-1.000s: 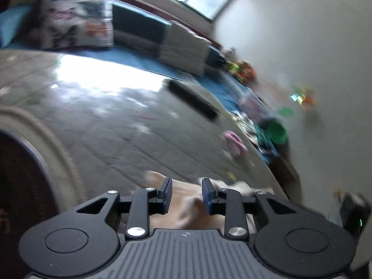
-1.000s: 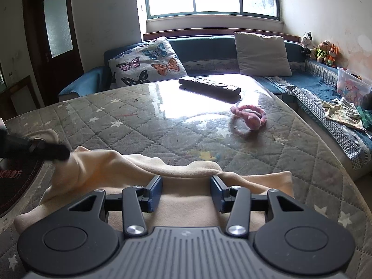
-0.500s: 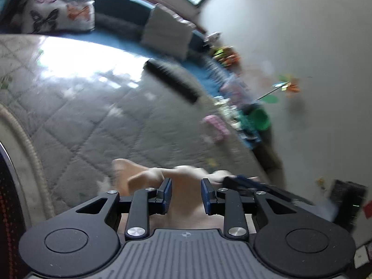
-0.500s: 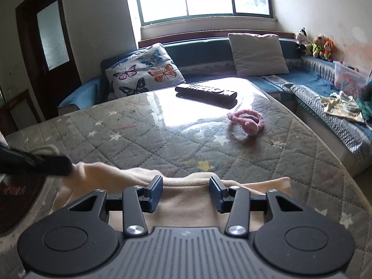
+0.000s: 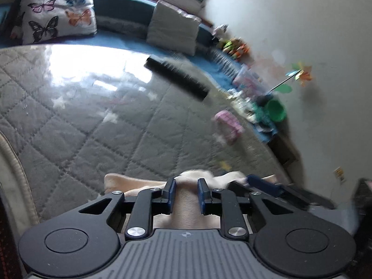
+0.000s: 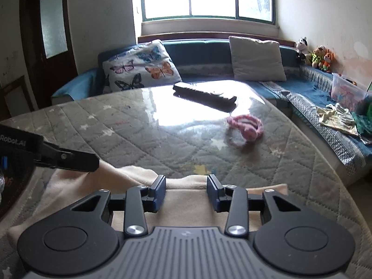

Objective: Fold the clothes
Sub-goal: 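Fold the held sweatshirt over onto itself with both grippers, then open both grippers and release the folded sweatshirt on the table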

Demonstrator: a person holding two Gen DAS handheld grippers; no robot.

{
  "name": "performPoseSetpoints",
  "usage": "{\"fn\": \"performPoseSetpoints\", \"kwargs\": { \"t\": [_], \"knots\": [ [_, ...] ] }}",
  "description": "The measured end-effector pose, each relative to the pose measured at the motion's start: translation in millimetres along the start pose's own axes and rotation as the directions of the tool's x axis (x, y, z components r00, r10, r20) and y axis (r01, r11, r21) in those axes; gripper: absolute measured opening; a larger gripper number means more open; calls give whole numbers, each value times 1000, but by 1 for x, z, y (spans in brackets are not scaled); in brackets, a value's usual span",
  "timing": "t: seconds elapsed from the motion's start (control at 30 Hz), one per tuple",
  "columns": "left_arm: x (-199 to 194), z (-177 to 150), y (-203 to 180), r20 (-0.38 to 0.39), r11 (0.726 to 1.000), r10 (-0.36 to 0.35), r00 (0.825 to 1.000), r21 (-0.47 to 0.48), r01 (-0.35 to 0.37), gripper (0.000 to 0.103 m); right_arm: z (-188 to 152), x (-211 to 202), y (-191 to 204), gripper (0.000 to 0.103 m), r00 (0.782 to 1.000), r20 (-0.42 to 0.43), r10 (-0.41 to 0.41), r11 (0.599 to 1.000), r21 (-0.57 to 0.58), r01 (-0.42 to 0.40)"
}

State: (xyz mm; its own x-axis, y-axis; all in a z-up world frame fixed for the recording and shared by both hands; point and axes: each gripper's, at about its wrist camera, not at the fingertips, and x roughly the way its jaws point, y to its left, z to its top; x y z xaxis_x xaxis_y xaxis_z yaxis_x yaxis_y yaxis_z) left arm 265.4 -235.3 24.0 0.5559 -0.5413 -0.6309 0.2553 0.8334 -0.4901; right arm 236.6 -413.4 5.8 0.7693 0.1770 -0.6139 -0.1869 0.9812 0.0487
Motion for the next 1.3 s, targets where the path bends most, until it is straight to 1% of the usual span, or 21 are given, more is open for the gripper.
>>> {"fn": "performPoseSetpoints", "kwargs": {
  "t": [0.1,0.2,0.3,0.37,0.5,0.6,0.7,0.77,0.83,0.93,0.97,1.0,1.03,1.1,1.13,1.17,1.2,1.23,1.27,1.3],
  "knots": [
    [3,-1,1,-2,1000,9,1000,-7,-9,21,1,-3,3,40,1000,2,-7,1000,-24,8],
    [-3,-2,-1,6,1000,13,1000,1,-13,22,2,-18,3,40,1000,11,1,1000,-23,-1],
    [-16,-7,-4,15,1000,7,1000,19,-7,23,-1,-34,0,40,1000,12,10,1000,-7,-10],
    [-28,-14,-9,21,999,13,1000,53,-14,24,-6,-45,0,40,999,3,32,999,1,-32],
    [-52,-32,-15,31,992,32,999,118,-36,24,-20,-64,7,40,1000,-9,30,999,-40,-30],
    [-66,-49,-16,33,987,54,998,149,-58,24,-36,-83,10,41,999,-21,43,998,-51,-44],
    [-77,-67,-18,36,978,90,995,186,-95,24,-55,-96,13,41,999,-25,24,997,-73,-26],
    [-79,-75,-16,32,974,117,993,194,-121,24,-67,-102,14,44,1000,-24,19,997,-76,-21],
    [-84,-80,-14,36,974,129,991,183,-134,25,-75,-108,14,45,999,-26,20,998,-65,-22],
    [-91,-85,-9,33,977,143,989,158,-146,30,-78,-117,11,46,1000,-6,18,999,-47,-18],
    [-94,-87,-8,30,978,147,989,148,-149,32,-77,-119,9,48,1000,4,13,999,-39,-13],
    [-97,-90,-8,31,977,151,988,145,-154,36,-77,-120,6,50,1000,15,7,1000,-30,-6],
    [-100,-93,-8,37,976,159,987,145,-162,38,-77,-118,3,55,1000,17,-9,1000,-21,9],
    [-109,-99,-7,52,974,170,984,142,-176,46,-79,-112,-5,56,999,0,-37,999,3,37],
    [-112,-103,-7,59,973,175,983,142,-182,48,-81,-110,-8,56,999,-13,-33,999,22,33],
    [-116,-105,-6,64,972,182,981,140,-189,53,-82,-111,-11,56,1000,-14,-25,999,37,26],
    [-119,-108,-6,70,970,189,980,139,-197,57,-83,-114,-11,56,1000,-11,-21,999,40,21],
    [-123,-112,-5,75,970,192,978,138,-201,58,-82,-116,-11,57,1000,-1,-25,999,35,25],
    [-126,-115,-5,80,970,194,978,136,-204,62,-82,-119,-11,59,999,11,-30,999,30,29],
    [-128,-118,-4,85,969,197,977,133,-207,68,-81,-121,-12,61,999,23,-33,999,35,32]
  ]
}}
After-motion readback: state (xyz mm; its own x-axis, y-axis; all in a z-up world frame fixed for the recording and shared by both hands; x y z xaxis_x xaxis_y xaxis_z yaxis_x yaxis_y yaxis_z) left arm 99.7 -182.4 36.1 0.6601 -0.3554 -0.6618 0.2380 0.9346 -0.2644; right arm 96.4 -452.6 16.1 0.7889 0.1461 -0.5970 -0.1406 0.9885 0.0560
